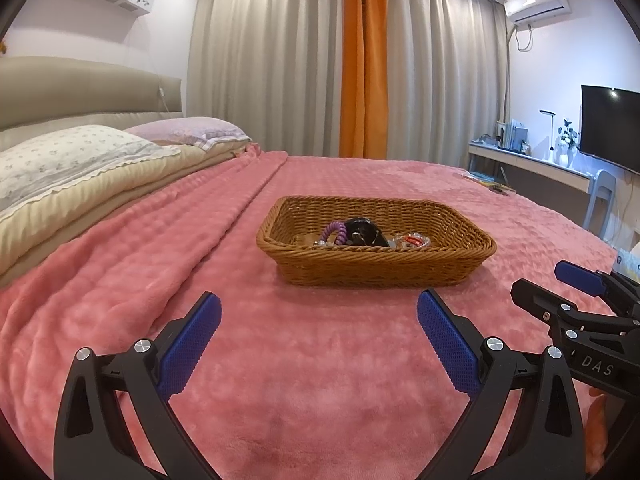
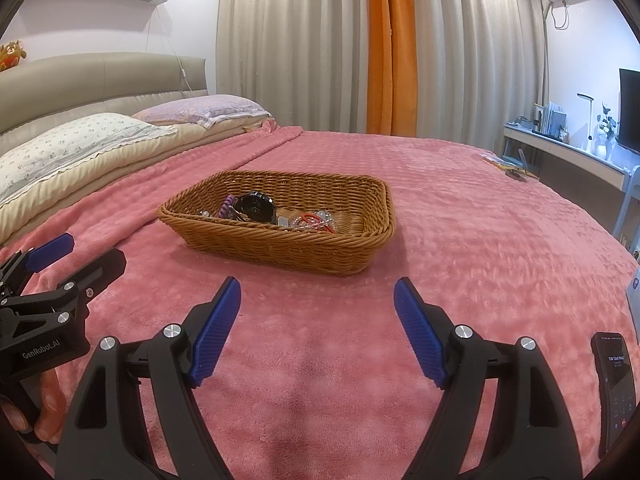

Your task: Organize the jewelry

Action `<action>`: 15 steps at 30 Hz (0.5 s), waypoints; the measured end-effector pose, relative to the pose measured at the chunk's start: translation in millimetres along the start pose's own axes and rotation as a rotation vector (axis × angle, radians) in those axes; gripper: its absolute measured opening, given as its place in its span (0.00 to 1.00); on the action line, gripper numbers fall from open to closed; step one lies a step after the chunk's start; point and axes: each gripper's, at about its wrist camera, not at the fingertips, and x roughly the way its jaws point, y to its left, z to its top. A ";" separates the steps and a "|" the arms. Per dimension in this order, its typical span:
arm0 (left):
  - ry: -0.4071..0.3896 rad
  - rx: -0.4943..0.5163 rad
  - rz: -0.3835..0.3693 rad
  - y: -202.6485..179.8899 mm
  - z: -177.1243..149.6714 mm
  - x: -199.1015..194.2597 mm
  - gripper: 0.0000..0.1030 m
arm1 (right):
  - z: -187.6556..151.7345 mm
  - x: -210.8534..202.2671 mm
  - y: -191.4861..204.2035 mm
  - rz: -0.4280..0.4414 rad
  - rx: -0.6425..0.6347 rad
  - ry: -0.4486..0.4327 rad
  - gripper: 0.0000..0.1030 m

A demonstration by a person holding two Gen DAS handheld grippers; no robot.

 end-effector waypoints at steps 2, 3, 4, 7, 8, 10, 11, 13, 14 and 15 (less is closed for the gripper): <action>-0.001 0.000 0.000 -0.1 0.3 0.2 0.93 | -0.1 0.2 0.0 0.000 0.000 0.000 0.73; -0.001 0.000 0.000 -0.1 0.8 0.6 0.93 | 0.0 0.1 0.0 0.000 0.000 0.000 0.73; 0.000 0.000 0.000 -0.1 0.5 0.4 0.93 | 0.0 0.1 0.1 0.000 0.000 0.000 0.73; 0.000 0.000 0.000 -0.2 0.6 0.2 0.93 | 0.0 0.2 0.0 0.000 0.000 0.000 0.73; 0.000 0.000 0.000 -0.2 0.8 0.4 0.93 | -0.1 0.4 -0.1 0.000 0.000 0.000 0.73; 0.000 0.000 0.000 -0.2 0.7 0.3 0.93 | 0.1 0.2 -0.1 0.000 0.000 0.000 0.73; 0.000 0.000 0.000 -0.3 0.9 0.4 0.93 | 0.1 0.3 -0.1 0.000 0.000 0.000 0.73; 0.000 0.000 0.000 -0.3 0.8 0.2 0.93 | -0.4 0.8 -0.3 0.000 -0.001 0.002 0.73; 0.001 0.000 0.001 -0.4 0.5 0.0 0.93 | -1.0 1.3 -0.5 -0.001 -0.002 0.002 0.73; 0.001 0.000 0.001 -0.1 1.1 0.9 0.93 | -1.0 1.2 -0.5 0.000 -0.002 0.002 0.73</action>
